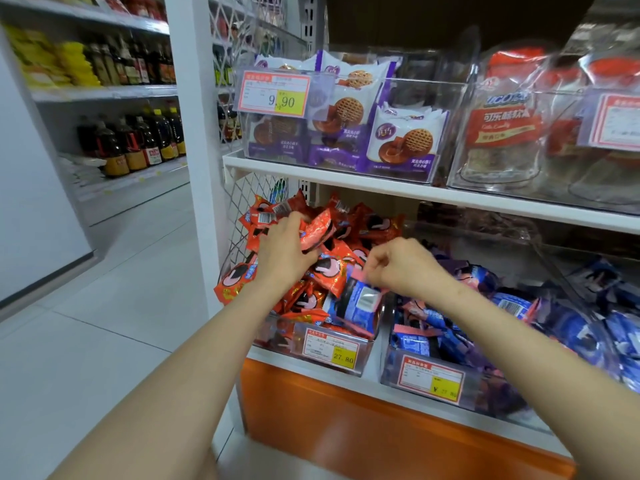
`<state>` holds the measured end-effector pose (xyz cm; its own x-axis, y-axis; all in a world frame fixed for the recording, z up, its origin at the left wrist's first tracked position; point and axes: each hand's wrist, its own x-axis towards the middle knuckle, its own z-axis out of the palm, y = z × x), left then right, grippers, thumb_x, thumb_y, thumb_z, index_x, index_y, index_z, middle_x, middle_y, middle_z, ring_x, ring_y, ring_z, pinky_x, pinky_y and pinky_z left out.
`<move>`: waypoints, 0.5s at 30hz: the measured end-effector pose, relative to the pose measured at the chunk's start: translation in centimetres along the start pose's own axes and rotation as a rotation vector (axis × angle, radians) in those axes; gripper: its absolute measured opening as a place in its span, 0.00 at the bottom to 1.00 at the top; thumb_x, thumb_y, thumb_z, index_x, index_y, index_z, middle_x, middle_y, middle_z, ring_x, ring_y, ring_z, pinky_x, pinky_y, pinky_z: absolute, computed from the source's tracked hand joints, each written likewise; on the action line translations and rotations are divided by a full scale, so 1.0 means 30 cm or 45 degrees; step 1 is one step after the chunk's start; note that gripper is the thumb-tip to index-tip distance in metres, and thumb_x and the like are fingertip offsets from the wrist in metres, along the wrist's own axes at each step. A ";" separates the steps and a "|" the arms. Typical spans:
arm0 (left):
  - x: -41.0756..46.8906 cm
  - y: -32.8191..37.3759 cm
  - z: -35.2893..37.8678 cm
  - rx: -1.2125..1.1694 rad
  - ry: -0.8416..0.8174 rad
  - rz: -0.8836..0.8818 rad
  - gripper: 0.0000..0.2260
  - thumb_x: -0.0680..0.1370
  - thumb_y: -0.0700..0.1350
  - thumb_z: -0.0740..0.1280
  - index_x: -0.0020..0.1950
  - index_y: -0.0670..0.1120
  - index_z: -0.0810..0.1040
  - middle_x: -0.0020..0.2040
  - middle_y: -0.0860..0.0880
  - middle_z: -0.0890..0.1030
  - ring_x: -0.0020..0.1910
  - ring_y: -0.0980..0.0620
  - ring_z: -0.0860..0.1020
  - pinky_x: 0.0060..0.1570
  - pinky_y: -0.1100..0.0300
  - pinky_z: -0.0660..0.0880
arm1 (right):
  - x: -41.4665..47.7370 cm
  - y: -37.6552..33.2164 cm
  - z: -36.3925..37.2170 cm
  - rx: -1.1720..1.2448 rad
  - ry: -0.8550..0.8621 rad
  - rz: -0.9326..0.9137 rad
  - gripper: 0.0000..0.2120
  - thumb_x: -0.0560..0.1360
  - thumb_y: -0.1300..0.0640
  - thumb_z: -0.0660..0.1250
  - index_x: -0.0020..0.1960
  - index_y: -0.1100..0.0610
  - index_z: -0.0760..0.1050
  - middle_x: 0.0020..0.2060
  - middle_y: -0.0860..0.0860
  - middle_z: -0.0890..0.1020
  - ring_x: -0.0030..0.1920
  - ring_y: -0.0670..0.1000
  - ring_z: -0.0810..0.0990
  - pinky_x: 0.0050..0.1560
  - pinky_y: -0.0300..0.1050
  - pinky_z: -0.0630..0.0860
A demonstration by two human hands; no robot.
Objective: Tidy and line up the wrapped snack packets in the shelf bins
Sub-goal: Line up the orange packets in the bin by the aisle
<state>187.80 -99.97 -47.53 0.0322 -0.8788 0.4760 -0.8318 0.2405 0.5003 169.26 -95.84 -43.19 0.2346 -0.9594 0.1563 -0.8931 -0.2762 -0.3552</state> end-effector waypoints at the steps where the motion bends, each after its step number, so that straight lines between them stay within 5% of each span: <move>1: -0.001 -0.001 0.003 0.009 -0.002 0.000 0.23 0.71 0.47 0.73 0.62 0.45 0.69 0.59 0.45 0.75 0.59 0.45 0.72 0.56 0.47 0.70 | -0.002 0.001 0.033 -0.128 -0.011 -0.037 0.06 0.71 0.57 0.66 0.38 0.55 0.80 0.36 0.46 0.82 0.45 0.53 0.80 0.53 0.45 0.71; 4: -0.008 -0.002 0.010 0.040 0.007 0.014 0.22 0.72 0.47 0.72 0.62 0.46 0.69 0.59 0.46 0.75 0.60 0.45 0.71 0.58 0.47 0.69 | -0.014 0.001 0.098 -0.458 -0.022 -0.155 0.09 0.74 0.54 0.61 0.44 0.53 0.80 0.43 0.50 0.83 0.48 0.54 0.78 0.51 0.46 0.58; 7: -0.007 -0.002 0.015 0.057 0.013 0.015 0.22 0.72 0.46 0.72 0.62 0.46 0.69 0.59 0.46 0.75 0.60 0.45 0.71 0.59 0.47 0.69 | -0.022 0.006 0.093 -0.597 -0.156 -0.150 0.14 0.77 0.46 0.59 0.50 0.52 0.80 0.47 0.52 0.82 0.54 0.53 0.75 0.60 0.50 0.58; 10: -0.004 -0.004 0.017 0.063 0.013 0.014 0.22 0.72 0.45 0.72 0.62 0.45 0.69 0.60 0.46 0.75 0.60 0.45 0.71 0.59 0.47 0.69 | -0.021 0.026 0.073 -0.604 -0.337 -0.103 0.24 0.75 0.36 0.58 0.58 0.52 0.78 0.54 0.54 0.79 0.63 0.53 0.68 0.70 0.58 0.53; 15: -0.005 -0.004 0.017 0.050 0.014 0.021 0.22 0.72 0.45 0.72 0.62 0.45 0.69 0.60 0.46 0.75 0.60 0.46 0.71 0.59 0.48 0.69 | -0.005 0.032 0.064 -0.636 -0.530 -0.115 0.35 0.68 0.31 0.63 0.64 0.54 0.73 0.59 0.55 0.77 0.69 0.55 0.63 0.72 0.67 0.43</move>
<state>187.62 -100.07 -48.03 0.0242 -0.8701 0.4923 -0.8534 0.2385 0.4635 169.10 -96.06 -45.33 0.3567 -0.9029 -0.2399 -0.9101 -0.3938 0.1292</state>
